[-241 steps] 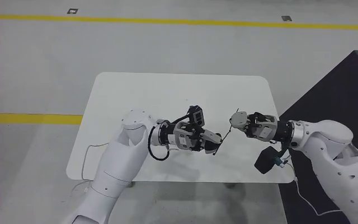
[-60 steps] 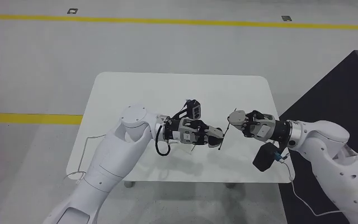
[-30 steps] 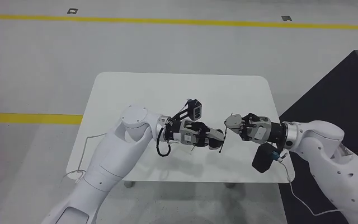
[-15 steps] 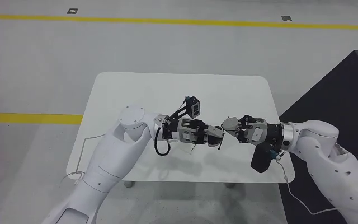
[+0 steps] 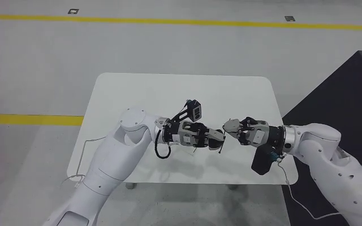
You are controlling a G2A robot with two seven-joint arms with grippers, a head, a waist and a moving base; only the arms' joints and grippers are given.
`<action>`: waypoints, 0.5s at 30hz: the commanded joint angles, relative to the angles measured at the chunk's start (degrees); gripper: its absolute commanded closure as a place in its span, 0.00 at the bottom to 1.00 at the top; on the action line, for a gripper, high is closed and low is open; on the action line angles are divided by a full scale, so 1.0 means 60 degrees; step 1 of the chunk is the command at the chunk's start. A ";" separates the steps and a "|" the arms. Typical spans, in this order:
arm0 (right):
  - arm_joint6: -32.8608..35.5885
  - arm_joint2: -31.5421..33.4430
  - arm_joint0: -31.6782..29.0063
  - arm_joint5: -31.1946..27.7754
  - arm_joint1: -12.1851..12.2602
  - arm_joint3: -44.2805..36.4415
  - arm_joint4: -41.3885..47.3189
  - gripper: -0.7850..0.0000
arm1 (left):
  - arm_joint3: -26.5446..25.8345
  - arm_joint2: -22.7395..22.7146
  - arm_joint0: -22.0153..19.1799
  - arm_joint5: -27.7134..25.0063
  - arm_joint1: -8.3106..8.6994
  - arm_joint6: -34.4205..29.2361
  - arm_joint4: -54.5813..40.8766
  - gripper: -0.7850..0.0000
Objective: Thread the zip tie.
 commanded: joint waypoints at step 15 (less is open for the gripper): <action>0.0432 -0.0025 0.0139 -0.0401 -0.0111 0.0196 0.1641 1.00 | -0.0035 -0.0077 -0.0013 -0.0150 0.0032 0.0010 -0.0005 1.00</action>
